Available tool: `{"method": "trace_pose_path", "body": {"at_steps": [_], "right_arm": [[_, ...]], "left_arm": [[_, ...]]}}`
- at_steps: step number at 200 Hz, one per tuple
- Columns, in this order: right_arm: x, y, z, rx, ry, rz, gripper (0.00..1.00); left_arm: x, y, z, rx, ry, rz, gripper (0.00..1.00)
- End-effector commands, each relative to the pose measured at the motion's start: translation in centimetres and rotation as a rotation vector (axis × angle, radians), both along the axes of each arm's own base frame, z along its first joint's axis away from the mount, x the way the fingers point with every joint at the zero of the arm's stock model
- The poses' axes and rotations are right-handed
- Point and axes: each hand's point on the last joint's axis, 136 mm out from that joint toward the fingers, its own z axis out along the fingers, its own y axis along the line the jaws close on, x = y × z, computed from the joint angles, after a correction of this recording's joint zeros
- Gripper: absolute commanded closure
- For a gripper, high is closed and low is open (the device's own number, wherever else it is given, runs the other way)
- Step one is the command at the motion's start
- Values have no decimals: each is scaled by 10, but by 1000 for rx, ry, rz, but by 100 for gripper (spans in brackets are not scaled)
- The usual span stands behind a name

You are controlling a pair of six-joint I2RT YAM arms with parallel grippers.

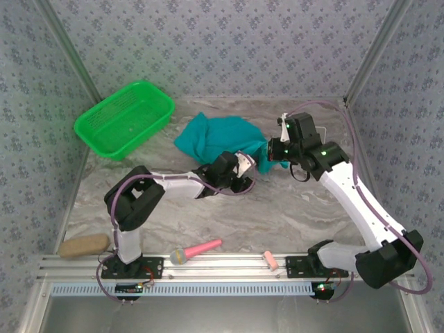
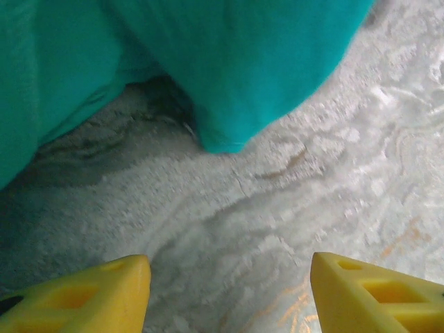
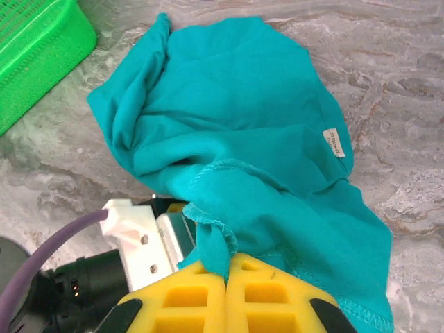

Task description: Fold the inside-out t-shirt

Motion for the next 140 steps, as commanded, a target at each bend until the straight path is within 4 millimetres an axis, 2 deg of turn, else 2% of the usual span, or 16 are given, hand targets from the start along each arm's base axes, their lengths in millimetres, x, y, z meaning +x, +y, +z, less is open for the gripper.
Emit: {"method": "trace_pose_path", "body": {"at_steps": [1, 19, 30, 44, 75, 96, 105, 117, 140], "right_arm": [[-21, -5, -2, -51, 59, 38, 100], [-26, -11, 10, -58, 35, 30, 100], [-29, -14, 18, -61, 19, 29, 100], [-32, -14, 28, -47, -2, 41, 100], [-41, -1, 50, 23, -62, 122, 100], [-44, 0, 55, 39, -67, 138, 100], [-44, 2, 58, 50, -68, 148, 100], [-44, 4, 63, 67, -78, 158, 100], [-40, 5, 73, 87, -104, 154, 100]], "left_arm": [[30, -3, 38, -34, -160, 91, 39], [45, 18, 45, 0, -227, 199, 43], [47, 30, 53, -16, -253, 228, 44], [50, 46, 56, -26, -268, 264, 38], [54, 62, 56, -51, -242, 261, 38], [47, 55, 64, -108, -230, 191, 38], [40, 46, 68, -146, -225, 132, 34], [23, 30, 72, -212, -226, 14, 25], [-9, 11, 89, -348, -364, -170, 21]]}}
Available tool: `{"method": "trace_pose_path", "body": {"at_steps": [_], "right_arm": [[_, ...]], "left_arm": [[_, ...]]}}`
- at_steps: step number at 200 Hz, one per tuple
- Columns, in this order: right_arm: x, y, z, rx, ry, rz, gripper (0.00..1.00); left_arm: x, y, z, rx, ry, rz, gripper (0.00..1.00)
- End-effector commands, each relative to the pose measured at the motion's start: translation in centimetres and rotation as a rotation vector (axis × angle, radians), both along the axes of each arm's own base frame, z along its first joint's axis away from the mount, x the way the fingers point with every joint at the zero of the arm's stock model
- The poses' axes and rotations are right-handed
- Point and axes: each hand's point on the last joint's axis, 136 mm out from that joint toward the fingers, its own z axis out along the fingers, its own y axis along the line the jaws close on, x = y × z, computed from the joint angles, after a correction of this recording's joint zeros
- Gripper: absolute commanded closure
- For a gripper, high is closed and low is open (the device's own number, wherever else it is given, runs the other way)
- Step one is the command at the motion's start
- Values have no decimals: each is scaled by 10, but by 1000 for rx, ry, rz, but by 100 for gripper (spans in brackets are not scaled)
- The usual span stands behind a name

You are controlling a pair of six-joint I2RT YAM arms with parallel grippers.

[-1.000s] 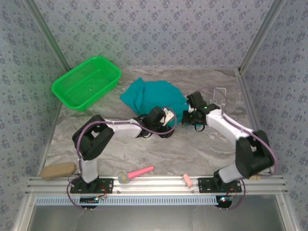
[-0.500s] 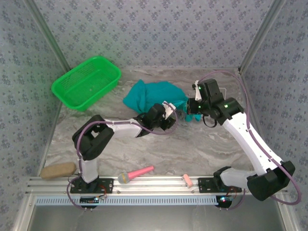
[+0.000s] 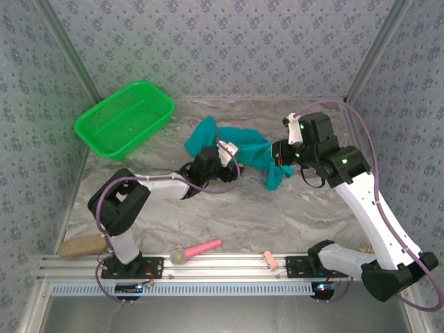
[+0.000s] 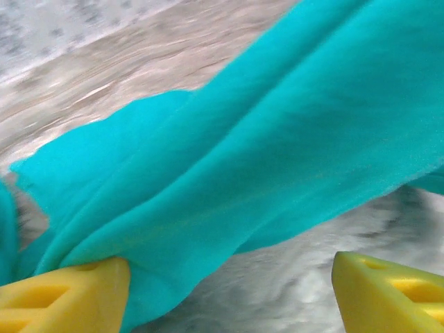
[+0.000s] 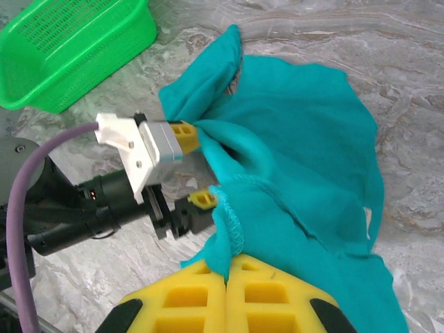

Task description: Fold the inside-out t-shirt

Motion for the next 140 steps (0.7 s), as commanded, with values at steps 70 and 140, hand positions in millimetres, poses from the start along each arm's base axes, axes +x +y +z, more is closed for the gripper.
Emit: {"method": "trace_pose_path", "body": {"at_steps": [70, 140], "right_arm": [[1, 14, 34, 98, -55, 67, 100], [3, 5, 36, 118, -48, 45, 100]], "left_arm": [[-59, -59, 40, -182, -221, -325, 37], [-84, -56, 57, -200, -255, -377, 52]]}}
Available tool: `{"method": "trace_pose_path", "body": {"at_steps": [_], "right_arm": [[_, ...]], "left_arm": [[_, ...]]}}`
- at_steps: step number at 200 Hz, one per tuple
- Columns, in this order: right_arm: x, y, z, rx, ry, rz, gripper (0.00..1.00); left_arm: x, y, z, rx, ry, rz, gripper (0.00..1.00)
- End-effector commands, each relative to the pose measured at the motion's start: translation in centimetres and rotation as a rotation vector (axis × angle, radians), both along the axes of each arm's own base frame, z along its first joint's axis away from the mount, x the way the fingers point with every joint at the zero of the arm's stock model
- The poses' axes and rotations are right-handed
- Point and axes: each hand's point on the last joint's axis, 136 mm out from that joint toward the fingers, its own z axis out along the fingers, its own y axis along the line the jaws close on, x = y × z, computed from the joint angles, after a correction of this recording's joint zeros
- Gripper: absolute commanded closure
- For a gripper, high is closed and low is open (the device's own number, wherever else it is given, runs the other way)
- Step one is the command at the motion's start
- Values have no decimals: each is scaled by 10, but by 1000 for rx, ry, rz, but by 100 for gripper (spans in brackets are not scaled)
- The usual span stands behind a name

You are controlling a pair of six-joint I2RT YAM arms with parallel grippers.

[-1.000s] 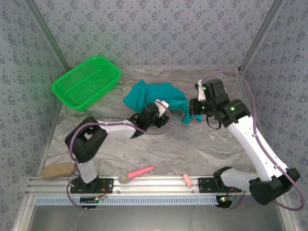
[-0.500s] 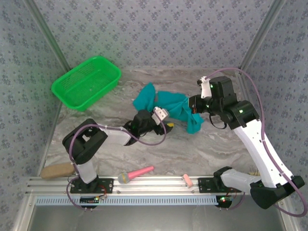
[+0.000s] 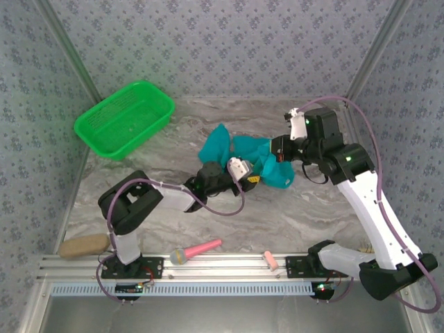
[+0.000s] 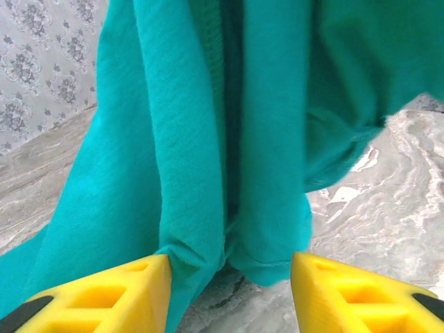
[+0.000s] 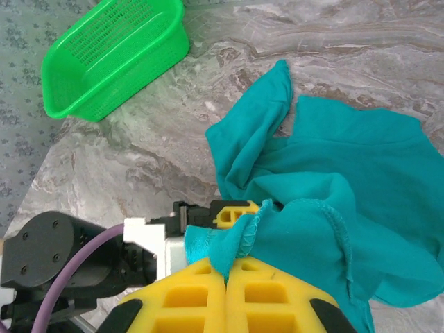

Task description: Fold the inside-out t-shirt

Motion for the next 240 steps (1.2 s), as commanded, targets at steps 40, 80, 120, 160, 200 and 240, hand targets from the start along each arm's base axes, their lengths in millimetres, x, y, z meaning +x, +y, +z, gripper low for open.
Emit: {"method": "trace_pose_path", "body": {"at_steps": [40, 80, 120, 160, 200, 240], "right_arm": [[0, 2, 19, 52, -33, 29, 100], [-12, 19, 21, 74, -41, 165, 100], [-12, 32, -7, 70, 41, 212, 100], [-16, 47, -24, 89, 104, 285, 100], [-23, 55, -31, 106, 127, 353, 100], [-1, 38, -32, 42, 64, 226, 73]], "left_arm": [[-43, 1, 13, -7, -63, -41, 57], [-33, 15, 19, -23, -68, 84, 36], [-41, 35, 79, -24, -143, 20, 22], [-42, 39, 105, 13, -156, -29, 17], [-20, 24, 111, 49, -147, -15, 24], [-9, 23, 123, 16, -86, -12, 100]]}}
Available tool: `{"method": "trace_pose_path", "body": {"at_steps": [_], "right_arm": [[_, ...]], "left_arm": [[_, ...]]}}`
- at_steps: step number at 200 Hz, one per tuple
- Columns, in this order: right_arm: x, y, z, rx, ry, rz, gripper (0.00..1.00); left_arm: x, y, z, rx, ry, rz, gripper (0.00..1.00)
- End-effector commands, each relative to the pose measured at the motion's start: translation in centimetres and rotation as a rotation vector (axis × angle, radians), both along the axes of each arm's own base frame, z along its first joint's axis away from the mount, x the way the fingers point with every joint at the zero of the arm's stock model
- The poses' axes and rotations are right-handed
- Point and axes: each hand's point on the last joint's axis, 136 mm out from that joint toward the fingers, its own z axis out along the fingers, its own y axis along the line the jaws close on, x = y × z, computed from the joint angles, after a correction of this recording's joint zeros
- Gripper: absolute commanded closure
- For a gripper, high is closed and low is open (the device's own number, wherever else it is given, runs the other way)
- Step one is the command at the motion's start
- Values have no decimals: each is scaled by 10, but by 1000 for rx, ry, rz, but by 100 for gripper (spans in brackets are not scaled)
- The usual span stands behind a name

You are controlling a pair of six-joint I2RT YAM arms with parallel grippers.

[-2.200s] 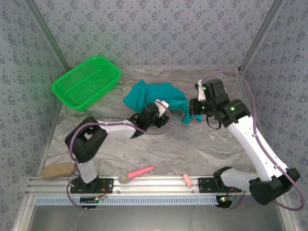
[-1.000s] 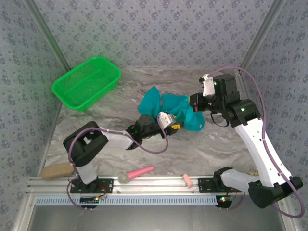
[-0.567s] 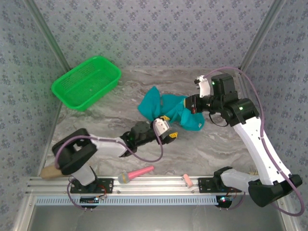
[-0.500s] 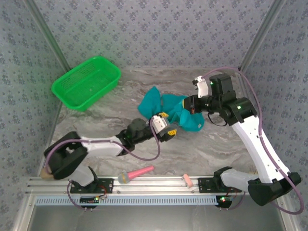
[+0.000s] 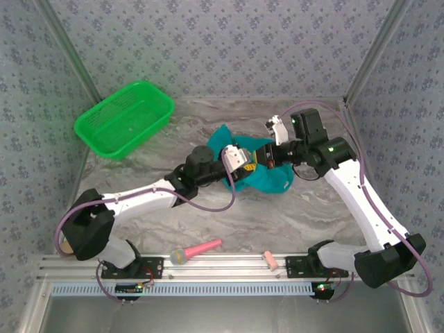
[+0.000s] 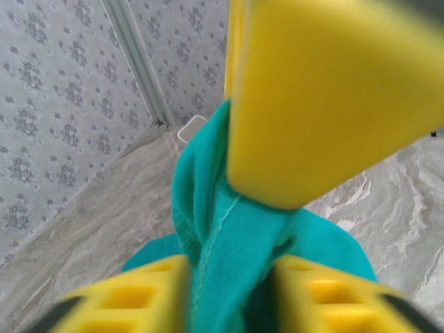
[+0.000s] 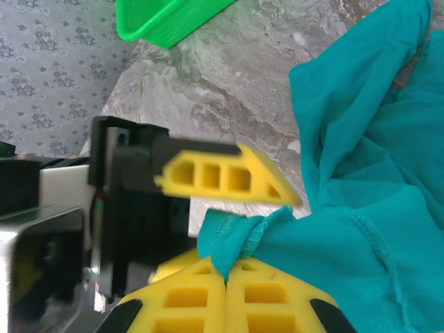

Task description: Fold the inside-out t-shirt

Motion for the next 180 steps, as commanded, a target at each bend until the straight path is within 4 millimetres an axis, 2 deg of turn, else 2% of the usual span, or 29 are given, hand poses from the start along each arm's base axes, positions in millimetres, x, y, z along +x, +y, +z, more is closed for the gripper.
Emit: {"method": "trace_pose_path", "body": {"at_steps": [1, 6, 11, 24, 29, 31, 37, 39, 63, 72, 86, 97, 102, 132, 153, 180], "right_arm": [[16, -13, 2, -48, -78, -82, 69], [24, -23, -2, -87, -100, -140, 53], [33, -34, -4, -126, -128, -203, 46], [46, -60, -11, -214, -215, -334, 40], [49, -64, -6, -212, -275, -354, 39], [48, -66, -16, -225, -269, -355, 38], [47, -67, -16, -210, -331, -348, 37], [46, -66, -12, -202, -361, -336, 37], [10, -35, -27, -164, -614, -46, 37], [-5, -23, -40, -185, -698, 70, 37], [-17, -9, -63, -261, -823, 209, 34], [-11, -2, -75, -342, -942, 225, 33], [-6, 1, -78, -379, -996, 218, 28], [20, 29, -71, -453, -1209, 194, 28], [32, 44, -67, -478, -1272, 212, 31], [38, 55, -75, -491, -1269, 274, 39]], "left_arm": [[2, 1, 23, -47, 22, -8, 100], [4, 3, 28, -62, 30, 11, 100], [8, 7, 34, -78, 45, 40, 100], [20, 16, 48, -108, 122, 113, 100], [25, 19, 53, -118, 161, 140, 100], [27, 21, 55, -119, 174, 152, 100], [32, 25, 60, -133, 222, 182, 100], [34, 27, 61, -136, 238, 192, 100], [50, 51, 72, -228, 401, 314, 100], [56, 61, 72, -269, 471, 363, 100], [64, 79, 67, -329, 605, 441, 100], [64, 86, 63, -364, 696, 466, 100], [63, 88, 61, -376, 729, 471, 100], [52, 90, 32, -409, 967, 517, 100], [43, 87, 9, -389, 1116, 531, 100], [37, 101, -15, -396, 1236, 592, 100]]}}
